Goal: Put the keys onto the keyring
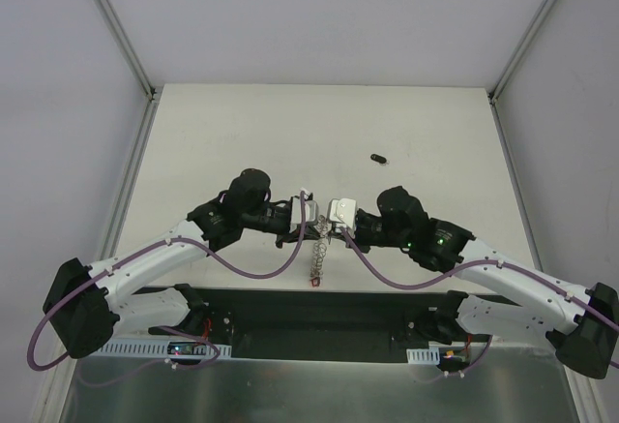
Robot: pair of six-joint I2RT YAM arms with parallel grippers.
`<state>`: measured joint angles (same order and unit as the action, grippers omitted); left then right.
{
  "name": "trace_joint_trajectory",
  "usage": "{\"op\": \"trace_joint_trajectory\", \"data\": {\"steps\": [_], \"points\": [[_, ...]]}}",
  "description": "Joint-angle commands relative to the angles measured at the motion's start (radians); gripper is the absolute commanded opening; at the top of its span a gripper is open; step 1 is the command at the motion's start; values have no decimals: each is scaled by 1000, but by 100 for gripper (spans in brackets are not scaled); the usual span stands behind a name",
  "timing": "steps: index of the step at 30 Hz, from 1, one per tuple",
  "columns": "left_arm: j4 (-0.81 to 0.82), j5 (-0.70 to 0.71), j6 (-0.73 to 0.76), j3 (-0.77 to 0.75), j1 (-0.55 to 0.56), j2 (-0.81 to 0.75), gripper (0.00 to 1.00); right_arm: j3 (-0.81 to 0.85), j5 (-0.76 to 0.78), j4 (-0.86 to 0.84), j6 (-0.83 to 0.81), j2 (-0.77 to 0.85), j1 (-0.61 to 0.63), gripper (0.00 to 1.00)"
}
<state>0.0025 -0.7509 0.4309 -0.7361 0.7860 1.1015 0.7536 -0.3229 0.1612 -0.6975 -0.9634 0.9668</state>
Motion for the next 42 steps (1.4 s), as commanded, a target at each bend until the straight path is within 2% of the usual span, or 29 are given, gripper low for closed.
{"op": "trace_joint_trajectory", "data": {"steps": [1,42], "points": [[47,-41,-3,-39,7,1,0,39,-24,-23,-19,17,6,1],[47,-64,-7,-46,7,11,0,50,-42,-3,-28,-12,4,1]]}}
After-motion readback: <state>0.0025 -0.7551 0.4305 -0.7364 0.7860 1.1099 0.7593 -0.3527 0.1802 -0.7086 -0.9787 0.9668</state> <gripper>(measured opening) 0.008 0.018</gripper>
